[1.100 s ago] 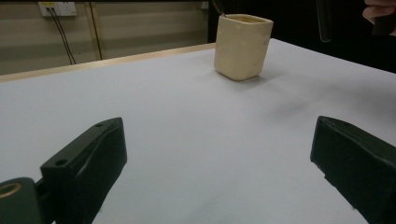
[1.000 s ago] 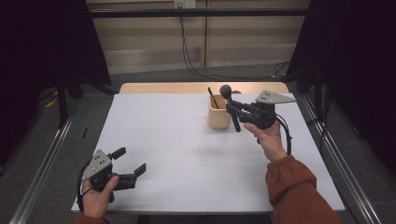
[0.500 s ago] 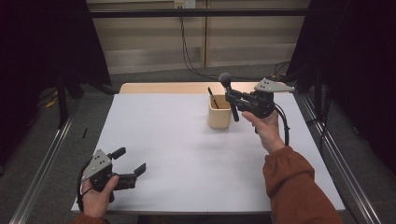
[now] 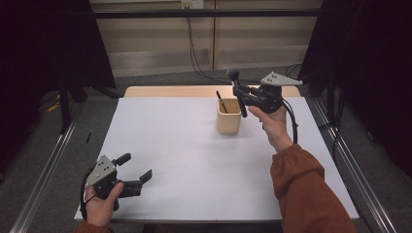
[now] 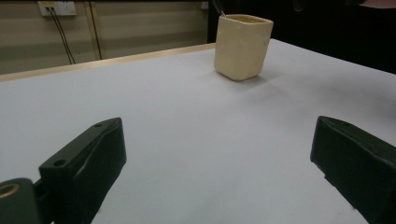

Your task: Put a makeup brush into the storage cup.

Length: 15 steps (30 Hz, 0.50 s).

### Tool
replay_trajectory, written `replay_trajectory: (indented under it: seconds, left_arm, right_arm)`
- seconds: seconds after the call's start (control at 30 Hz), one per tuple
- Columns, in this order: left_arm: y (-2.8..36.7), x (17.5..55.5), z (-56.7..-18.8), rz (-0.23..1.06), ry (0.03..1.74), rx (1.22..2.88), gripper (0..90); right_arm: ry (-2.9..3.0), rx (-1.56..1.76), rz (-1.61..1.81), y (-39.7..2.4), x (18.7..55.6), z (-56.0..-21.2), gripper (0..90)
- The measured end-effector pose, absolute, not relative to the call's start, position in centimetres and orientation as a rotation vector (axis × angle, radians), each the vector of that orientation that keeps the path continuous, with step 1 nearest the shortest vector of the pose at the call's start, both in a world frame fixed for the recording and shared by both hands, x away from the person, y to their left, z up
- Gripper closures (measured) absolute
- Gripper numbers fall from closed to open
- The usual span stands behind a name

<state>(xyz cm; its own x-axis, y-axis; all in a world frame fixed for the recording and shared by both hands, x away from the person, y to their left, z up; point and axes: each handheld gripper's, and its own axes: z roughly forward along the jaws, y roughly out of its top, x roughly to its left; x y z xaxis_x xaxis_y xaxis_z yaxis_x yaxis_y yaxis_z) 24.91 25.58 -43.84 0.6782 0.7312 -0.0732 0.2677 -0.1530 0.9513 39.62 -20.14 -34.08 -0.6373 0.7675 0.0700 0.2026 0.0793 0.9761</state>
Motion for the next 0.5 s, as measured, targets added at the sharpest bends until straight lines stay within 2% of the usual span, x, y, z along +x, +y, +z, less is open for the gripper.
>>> replay_trajectory:
  seconds: [0.5]
  left_arm:
    - [25.6,24.9,-43.8,0.494,0.807,1.727,3.4]
  right_arm:
    - [1.899,0.962,1.535,-18.7,42.1,-34.0,71.8]
